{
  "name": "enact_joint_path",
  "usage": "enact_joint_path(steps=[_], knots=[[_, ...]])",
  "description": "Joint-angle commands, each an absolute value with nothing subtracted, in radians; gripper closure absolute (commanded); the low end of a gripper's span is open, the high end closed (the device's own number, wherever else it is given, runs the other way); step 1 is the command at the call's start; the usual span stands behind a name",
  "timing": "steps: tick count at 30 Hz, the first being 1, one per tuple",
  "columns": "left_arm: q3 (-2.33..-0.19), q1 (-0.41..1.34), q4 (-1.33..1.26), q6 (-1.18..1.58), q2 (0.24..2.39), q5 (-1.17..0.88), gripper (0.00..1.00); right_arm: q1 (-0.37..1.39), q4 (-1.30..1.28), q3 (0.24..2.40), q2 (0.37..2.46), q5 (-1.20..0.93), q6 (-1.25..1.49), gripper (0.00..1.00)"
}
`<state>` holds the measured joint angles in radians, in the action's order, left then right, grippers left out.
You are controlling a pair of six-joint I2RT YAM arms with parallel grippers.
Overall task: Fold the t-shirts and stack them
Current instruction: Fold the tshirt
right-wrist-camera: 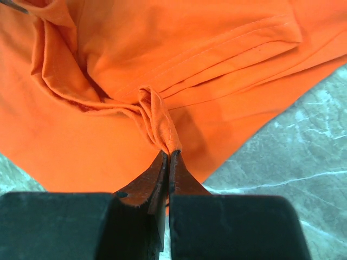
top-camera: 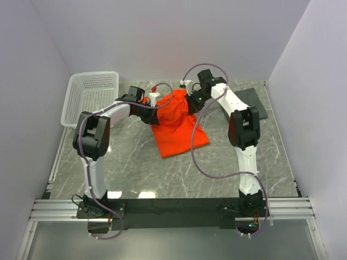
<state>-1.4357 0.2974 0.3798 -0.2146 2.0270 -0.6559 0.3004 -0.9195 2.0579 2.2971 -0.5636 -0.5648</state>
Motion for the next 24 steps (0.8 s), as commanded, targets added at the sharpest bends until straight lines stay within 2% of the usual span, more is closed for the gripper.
enact_joint_path(steps=[1,3,4,5,6,7,9,10,11,13,17,20,21,22,23,24], knots=[[-1.494,0.293,0.379,-0.209,2.051,-0.646,0.99,0.293,-0.864,2.105,2.307,-0.548,-0.523,1.00],[-1.497,0.293,0.367,-0.196,2.051,-0.629,0.98,0.291,-0.842,2.102,2.309,-0.529,-0.512,0.98],[-1.496,0.291,0.358,-0.186,2.042,-0.618,0.95,0.293,-0.830,2.094,2.307,-0.519,-0.482,0.91],[-1.493,0.293,0.344,-0.175,2.031,-0.588,0.83,0.293,-0.821,2.089,2.304,-0.512,-0.473,0.85],[-1.490,0.293,0.307,-0.146,2.001,-0.572,0.74,0.293,-0.783,2.080,2.292,-0.487,-0.430,0.72],[-1.473,0.291,0.286,-0.132,1.981,-0.551,0.58,0.295,-0.760,2.056,2.280,-0.467,-0.404,0.63],[-1.450,0.291,0.214,-0.100,1.933,-0.509,0.52,0.293,-0.698,2.028,2.238,-0.424,-0.373,0.55],[-1.430,0.293,0.193,-0.089,1.889,-0.488,0.45,0.293,-0.674,1.995,2.221,-0.408,-0.348,0.49],[-1.419,0.293,0.180,-0.075,1.864,-0.471,0.42,0.293,-0.654,1.979,2.205,-0.393,-0.338,0.48],[-1.381,0.293,0.141,-0.061,1.797,-0.390,0.37,0.293,-0.600,1.938,2.155,-0.341,-0.316,0.47],[-1.283,0.296,0.104,-0.052,1.668,-0.241,0.37,0.272,-0.594,1.890,2.080,-0.386,-0.325,0.50],[-1.201,0.298,0.133,0.036,1.562,-0.224,0.39,0.250,-0.707,1.829,2.001,-0.605,-0.515,0.51],[-1.178,0.299,0.140,0.063,1.511,-0.257,0.40,0.245,-0.841,1.812,1.959,-0.689,-0.730,0.50],[-1.120,0.320,0.147,0.086,1.487,-0.308,0.42,0.247,-0.903,1.757,1.936,-0.751,-0.827,0.49],[-1.088,0.348,0.150,0.112,1.462,-0.308,0.42,0.247,-0.941,1.714,1.886,-0.767,-0.904,0.47],[-1.025,0.386,0.153,0.112,1.418,-0.299,0.42,0.248,-1.022,1.669,1.861,-0.776,-1.093,0.44]])
